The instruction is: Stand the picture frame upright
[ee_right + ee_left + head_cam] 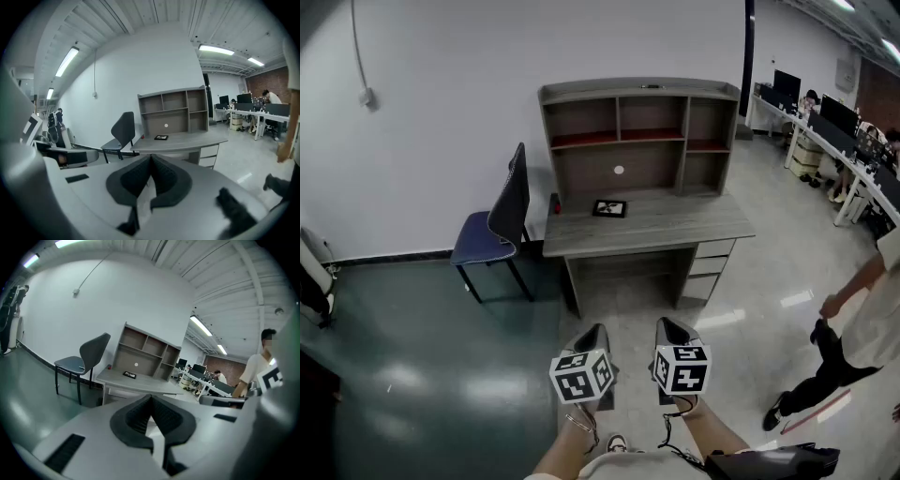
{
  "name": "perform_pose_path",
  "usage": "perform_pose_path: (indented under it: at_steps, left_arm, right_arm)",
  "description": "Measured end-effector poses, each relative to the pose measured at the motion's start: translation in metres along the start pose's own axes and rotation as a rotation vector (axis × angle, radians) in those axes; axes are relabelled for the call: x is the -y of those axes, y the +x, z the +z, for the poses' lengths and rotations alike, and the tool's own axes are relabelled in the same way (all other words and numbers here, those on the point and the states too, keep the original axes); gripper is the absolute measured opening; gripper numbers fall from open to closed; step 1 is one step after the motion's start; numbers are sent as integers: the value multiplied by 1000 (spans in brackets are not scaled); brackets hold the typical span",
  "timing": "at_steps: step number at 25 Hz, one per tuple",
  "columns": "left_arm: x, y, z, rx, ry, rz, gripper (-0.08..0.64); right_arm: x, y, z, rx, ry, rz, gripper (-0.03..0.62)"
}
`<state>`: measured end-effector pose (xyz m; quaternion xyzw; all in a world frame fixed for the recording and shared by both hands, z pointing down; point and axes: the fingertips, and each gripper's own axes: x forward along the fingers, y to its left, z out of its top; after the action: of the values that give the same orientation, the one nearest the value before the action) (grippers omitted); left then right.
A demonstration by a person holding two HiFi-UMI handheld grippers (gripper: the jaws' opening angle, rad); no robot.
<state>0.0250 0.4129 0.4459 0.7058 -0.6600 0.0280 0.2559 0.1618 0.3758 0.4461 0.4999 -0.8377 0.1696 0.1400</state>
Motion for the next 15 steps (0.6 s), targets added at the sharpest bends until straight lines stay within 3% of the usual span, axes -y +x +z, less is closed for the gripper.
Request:
perform_pose_path:
  at_steps: [15]
  left_arm:
    - [-39, 22, 19, -8, -8, -12, 12]
  right_arm:
    - [-17, 36, 13, 8, 12, -26, 34]
